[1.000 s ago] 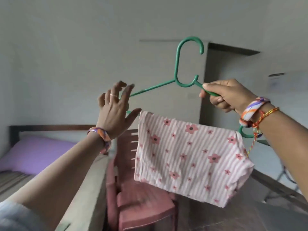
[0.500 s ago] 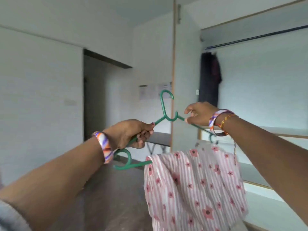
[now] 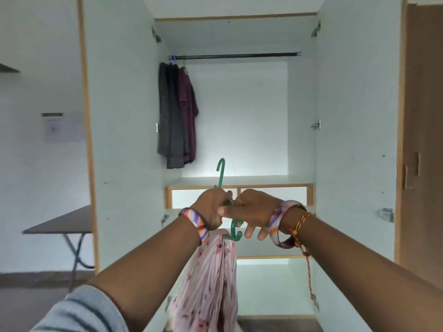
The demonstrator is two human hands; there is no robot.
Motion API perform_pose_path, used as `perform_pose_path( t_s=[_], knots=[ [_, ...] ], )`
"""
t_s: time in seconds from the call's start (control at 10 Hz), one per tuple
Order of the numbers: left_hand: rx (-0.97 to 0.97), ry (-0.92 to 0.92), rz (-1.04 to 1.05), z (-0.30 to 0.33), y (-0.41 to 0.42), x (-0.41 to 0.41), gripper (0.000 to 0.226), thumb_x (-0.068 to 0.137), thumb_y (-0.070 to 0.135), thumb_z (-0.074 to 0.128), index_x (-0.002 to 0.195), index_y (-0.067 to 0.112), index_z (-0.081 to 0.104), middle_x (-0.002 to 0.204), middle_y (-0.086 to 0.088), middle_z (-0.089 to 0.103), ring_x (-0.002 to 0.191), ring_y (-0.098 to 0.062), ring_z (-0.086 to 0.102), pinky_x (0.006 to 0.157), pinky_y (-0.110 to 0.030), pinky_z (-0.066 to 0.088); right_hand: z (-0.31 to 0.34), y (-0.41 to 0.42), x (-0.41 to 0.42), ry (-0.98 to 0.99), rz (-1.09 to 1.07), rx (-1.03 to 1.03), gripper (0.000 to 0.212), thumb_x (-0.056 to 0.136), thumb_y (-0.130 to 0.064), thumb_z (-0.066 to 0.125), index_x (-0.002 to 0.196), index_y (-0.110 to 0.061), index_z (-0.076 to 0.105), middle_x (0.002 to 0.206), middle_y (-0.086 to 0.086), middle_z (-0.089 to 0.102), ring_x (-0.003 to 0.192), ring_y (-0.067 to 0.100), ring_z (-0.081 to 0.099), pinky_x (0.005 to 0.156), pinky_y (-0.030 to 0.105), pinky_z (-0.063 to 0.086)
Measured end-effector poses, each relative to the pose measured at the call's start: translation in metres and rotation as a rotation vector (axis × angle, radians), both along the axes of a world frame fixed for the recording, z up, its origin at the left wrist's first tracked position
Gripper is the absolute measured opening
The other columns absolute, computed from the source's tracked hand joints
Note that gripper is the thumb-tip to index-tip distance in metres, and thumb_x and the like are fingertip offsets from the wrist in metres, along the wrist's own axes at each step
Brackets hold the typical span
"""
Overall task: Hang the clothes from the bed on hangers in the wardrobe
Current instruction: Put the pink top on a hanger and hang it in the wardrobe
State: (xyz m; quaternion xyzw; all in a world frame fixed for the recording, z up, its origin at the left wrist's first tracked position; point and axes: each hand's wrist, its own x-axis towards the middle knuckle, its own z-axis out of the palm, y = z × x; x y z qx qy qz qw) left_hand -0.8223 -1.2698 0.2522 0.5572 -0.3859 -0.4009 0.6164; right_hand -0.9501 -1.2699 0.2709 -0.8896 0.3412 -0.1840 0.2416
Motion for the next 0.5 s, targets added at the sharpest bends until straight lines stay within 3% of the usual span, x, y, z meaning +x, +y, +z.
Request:
perform_pose_path(
  t_s=[0.1, 0.2, 0.3, 0.4, 0.5],
  knots=[
    [-0.023, 0.025, 0.004, 0.019, -0.075, 0.002, 0.03, 0.098, 0.01, 0.046, 0.068, 0.009, 0.043, 0.06, -0.004, 0.046, 0.053, -0.011, 0.041, 0.023, -0.011, 0.029, 0.003, -0.073, 0.016, -0.06, -0.155, -0.156, 0.022, 0.097, -0.025, 0.041, 0.083, -0.01, 0.049, 0.1, 0.012, 0.063, 0.093, 0.033, 0.061, 0.049, 0.022, 0.042],
    [-0.051, -0.004, -0.029, 0.028, -0.133, 0.012, 0.029, 0.098, 0.01, 0.046, 0.069, 0.009, 0.04, 0.067, -0.005, 0.041, 0.056, -0.01, 0.037, 0.024, -0.009, 0.027, 0.002, -0.134, 0.031, -0.059, -0.299, -0.339, 0.032, 0.098, -0.03, 0.034, 0.067, -0.021, 0.036, 0.098, 0.009, 0.059, 0.09, 0.03, 0.054, 0.067, 0.031, 0.037],
    [-0.054, 0.015, -0.073, 0.037, -0.187, 0.027, 0.026, 0.098, 0.009, 0.045, 0.072, 0.008, 0.042, 0.07, -0.007, 0.042, 0.041, -0.01, 0.046, 0.026, -0.01, 0.03, -0.003, -0.192, 0.047, -0.128, -0.34, -0.416, 0.032, 0.097, -0.027, 0.036, 0.066, -0.021, 0.035, 0.076, 0.0, 0.047, 0.079, 0.025, 0.049, 0.064, 0.029, 0.034],
    [-0.036, -0.018, -0.075, 0.044, -0.248, 0.048, 0.024, 0.098, 0.01, 0.045, 0.074, 0.01, 0.044, 0.068, -0.004, 0.047, 0.042, -0.007, 0.05, 0.033, -0.017, 0.037, -0.01, -0.253, 0.066, -0.297, -0.325, -0.403, 0.022, 0.096, -0.025, 0.04, 0.084, -0.014, 0.055, 0.085, 0.006, 0.061, 0.084, 0.027, 0.059, 0.071, 0.032, 0.047],
    [-0.057, -0.026, -0.074, 0.053, -0.312, 0.068, 0.02, 0.097, 0.005, 0.043, 0.078, 0.009, 0.045, 0.075, -0.006, 0.062, 0.042, 0.002, 0.059, 0.027, -0.01, 0.032, -0.021, -0.322, 0.09, -0.453, -0.286, -0.417, 0.017, 0.095, -0.022, 0.043, 0.096, -0.015, 0.058, 0.089, 0.005, 0.065, 0.084, 0.023, 0.061, 0.076, 0.033, 0.048]
  ],
)
